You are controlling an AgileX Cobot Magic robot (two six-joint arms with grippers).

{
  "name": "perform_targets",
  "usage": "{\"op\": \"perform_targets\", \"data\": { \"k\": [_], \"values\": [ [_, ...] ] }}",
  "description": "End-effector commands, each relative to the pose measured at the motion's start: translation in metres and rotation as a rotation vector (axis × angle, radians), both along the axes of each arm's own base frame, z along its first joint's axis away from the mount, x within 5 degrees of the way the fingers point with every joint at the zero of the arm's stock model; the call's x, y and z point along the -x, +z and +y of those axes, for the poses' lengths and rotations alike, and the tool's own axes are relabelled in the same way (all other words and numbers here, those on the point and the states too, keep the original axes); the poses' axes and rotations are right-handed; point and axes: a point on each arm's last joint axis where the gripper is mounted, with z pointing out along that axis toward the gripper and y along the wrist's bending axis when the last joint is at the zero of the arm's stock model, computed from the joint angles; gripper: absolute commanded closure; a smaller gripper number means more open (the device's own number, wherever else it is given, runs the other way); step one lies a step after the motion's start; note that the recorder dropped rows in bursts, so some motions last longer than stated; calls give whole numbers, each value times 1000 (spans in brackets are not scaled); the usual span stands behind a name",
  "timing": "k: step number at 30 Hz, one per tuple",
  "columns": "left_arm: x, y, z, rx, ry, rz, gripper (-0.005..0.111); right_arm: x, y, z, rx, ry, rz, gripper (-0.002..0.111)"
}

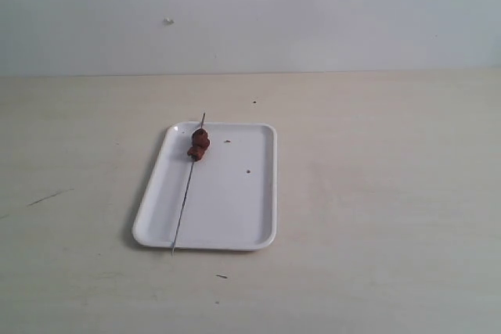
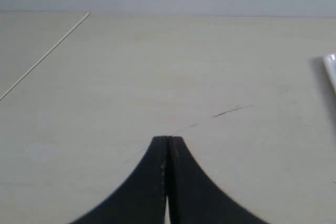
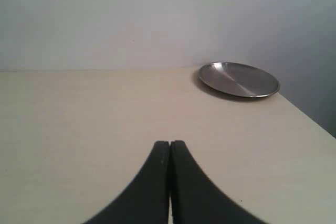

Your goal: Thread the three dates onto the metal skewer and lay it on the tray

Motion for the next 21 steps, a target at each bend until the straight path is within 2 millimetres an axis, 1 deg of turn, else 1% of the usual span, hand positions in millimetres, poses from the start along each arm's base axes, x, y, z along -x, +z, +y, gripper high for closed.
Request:
{"op": "perform_targets", "data": {
  "k": [1, 21],
  "values": [
    [0, 1, 0, 2, 6, -11, 107, 0, -2, 0, 6, 0, 7, 108],
    [0, 1, 0, 2, 6, -11, 107, 0, -1, 0, 9, 0, -1, 108]
  ]
}}
